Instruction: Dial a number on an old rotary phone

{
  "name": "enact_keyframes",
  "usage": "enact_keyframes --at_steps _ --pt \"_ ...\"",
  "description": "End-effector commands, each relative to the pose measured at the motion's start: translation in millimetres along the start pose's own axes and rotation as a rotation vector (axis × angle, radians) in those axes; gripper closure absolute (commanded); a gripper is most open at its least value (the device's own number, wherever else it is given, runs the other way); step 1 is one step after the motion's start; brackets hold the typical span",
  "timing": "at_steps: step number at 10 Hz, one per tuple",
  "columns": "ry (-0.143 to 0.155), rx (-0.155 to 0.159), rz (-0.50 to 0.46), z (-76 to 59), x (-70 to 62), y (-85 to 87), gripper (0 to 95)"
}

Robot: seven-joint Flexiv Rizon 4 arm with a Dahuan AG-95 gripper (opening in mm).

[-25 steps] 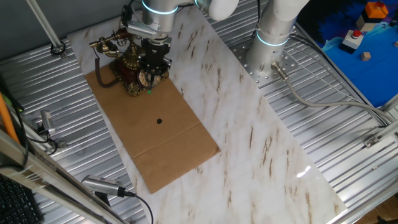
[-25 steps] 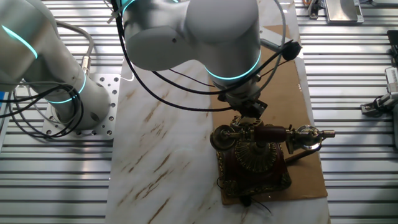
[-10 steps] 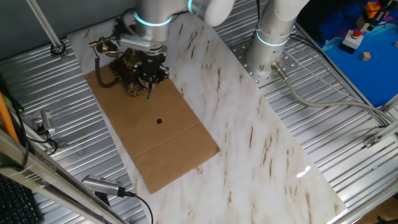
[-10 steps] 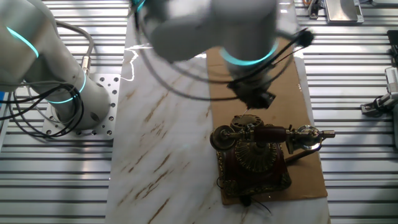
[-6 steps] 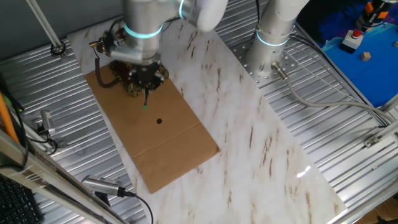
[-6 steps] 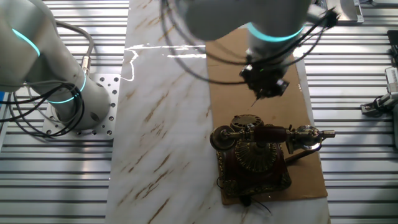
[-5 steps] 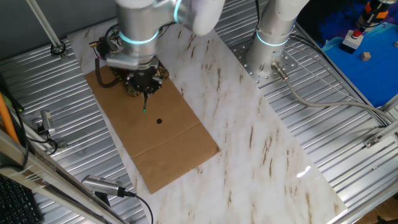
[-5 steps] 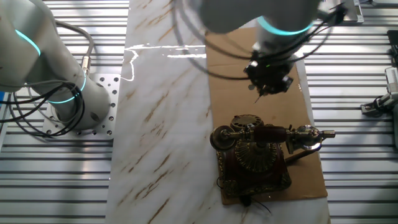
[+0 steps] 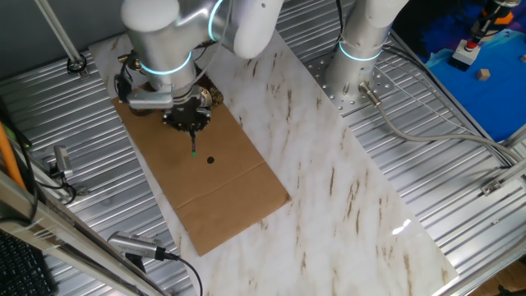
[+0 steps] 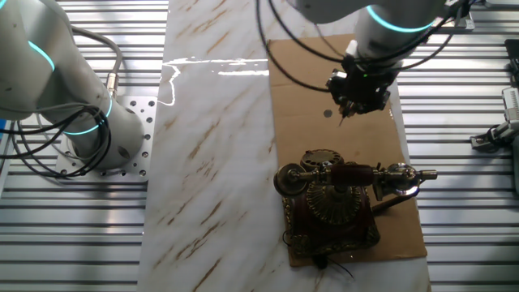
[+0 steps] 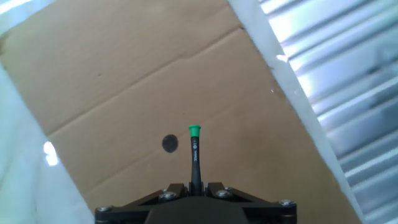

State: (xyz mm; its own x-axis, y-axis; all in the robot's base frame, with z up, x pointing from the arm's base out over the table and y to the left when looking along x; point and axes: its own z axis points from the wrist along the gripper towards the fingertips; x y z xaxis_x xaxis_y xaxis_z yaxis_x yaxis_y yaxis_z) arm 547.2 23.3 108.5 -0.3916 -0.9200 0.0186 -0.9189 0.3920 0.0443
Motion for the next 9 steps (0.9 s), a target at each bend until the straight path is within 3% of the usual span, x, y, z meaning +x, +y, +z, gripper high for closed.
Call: enact_keyframes --at_steps 1,4,5,9 --pt "0.002 -0.015 -0.057 1.6 -6.2 3.7 95.0" --pt "0.013 -0.033 -0.063 1.7 -7.8 5.0 95.0" --pt "0.018 -0.072 -0.055 1.7 -9.2 6.3 95.0" --pt "0.023 -0.082 -0.052 -0.1 -9.6 9.1 95.0"
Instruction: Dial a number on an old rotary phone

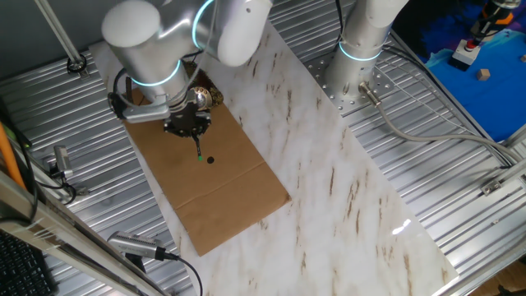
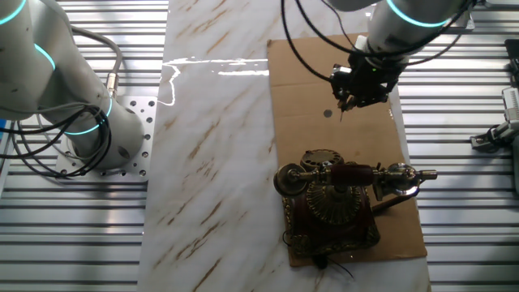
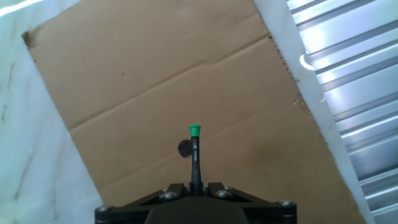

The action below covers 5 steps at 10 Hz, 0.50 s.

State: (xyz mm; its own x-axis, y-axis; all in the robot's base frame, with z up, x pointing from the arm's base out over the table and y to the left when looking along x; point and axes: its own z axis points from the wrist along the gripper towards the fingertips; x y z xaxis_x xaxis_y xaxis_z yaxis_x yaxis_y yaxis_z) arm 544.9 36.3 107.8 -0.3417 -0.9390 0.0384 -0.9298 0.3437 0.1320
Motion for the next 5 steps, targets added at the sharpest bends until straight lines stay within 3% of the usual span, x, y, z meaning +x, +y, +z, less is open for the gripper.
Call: enact_keyframes --at_steps 1,5 --pt "-0.002 0.004 -0.001 -0.9 1.5 2.4 95.0" --pt "-0.007 0.004 -0.016 2.1 5.6 3.5 95.0"
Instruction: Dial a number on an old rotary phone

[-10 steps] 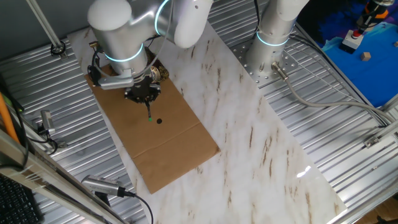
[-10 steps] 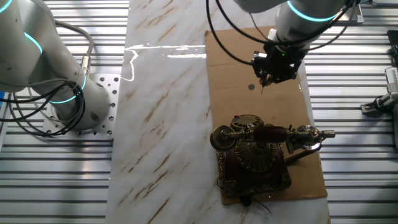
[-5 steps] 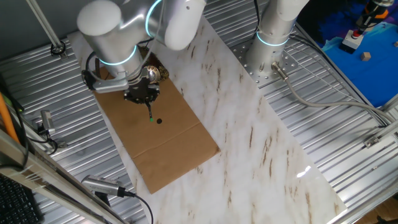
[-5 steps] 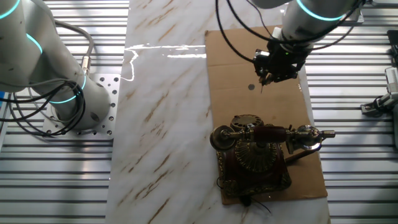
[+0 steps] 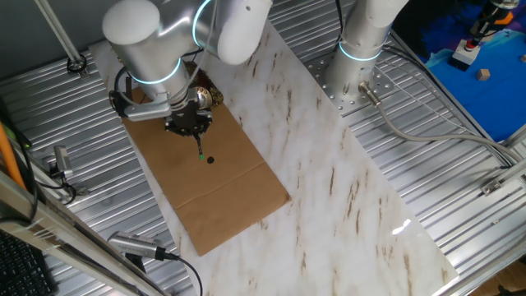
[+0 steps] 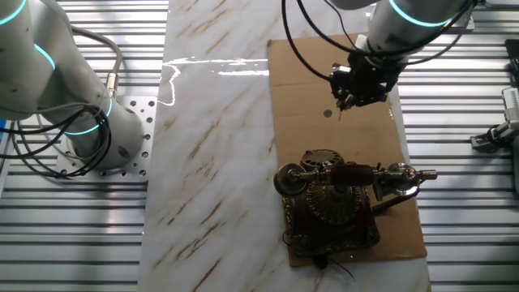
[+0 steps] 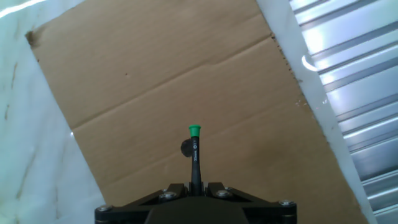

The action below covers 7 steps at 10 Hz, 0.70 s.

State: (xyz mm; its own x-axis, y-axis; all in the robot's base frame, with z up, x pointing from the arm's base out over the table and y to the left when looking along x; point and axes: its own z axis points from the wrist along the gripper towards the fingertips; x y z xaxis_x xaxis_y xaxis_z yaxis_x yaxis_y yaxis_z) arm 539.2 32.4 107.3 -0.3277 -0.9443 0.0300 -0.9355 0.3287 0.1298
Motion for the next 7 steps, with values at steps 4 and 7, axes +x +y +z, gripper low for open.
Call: enact_keyframes --at_steps 4,7 --pt "-0.024 0.006 -0.005 14.5 10.5 5.1 95.0" --pt "-0.024 0.014 -0.018 21.1 13.8 7.7 95.0"
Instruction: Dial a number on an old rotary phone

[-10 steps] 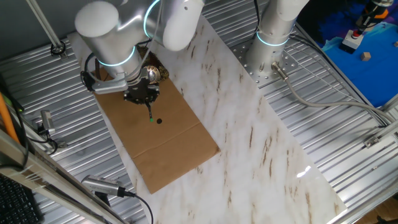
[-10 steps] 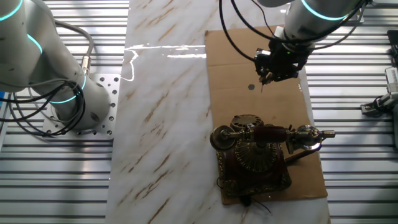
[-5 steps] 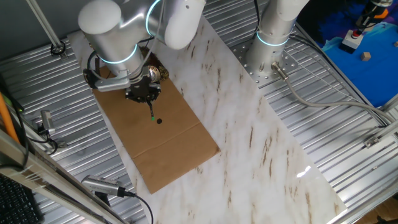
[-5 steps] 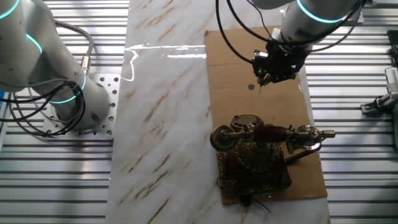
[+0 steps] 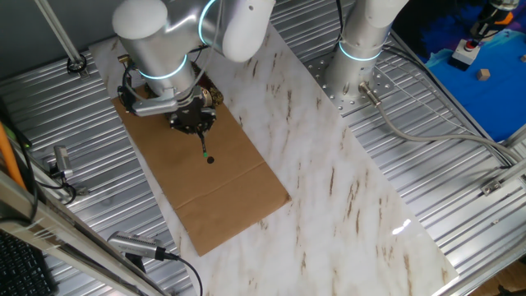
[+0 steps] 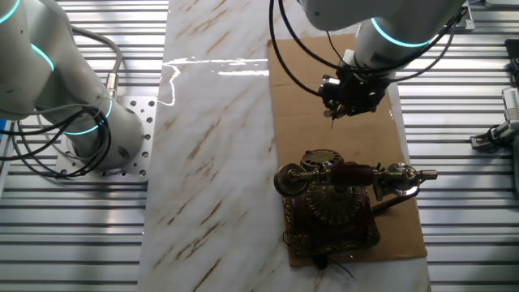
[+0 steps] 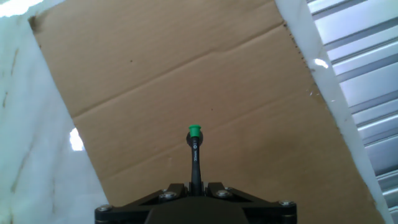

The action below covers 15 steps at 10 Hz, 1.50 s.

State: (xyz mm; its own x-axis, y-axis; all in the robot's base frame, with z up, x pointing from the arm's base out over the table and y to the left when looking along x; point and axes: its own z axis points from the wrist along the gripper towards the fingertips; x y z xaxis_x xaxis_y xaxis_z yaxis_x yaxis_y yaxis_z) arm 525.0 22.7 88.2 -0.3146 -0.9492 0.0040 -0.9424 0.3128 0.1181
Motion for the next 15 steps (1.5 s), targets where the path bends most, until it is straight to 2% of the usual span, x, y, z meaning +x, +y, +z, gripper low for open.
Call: enact_keyframes --at_steps 1,6,15 --pt "0.001 0.008 -0.01 2.9 3.0 0.4 95.0" --pt "-0.018 0.034 -0.036 14.1 13.5 0.0 95.0" --pt "-0.021 0.062 -0.08 24.3 24.3 -0.7 95.0"
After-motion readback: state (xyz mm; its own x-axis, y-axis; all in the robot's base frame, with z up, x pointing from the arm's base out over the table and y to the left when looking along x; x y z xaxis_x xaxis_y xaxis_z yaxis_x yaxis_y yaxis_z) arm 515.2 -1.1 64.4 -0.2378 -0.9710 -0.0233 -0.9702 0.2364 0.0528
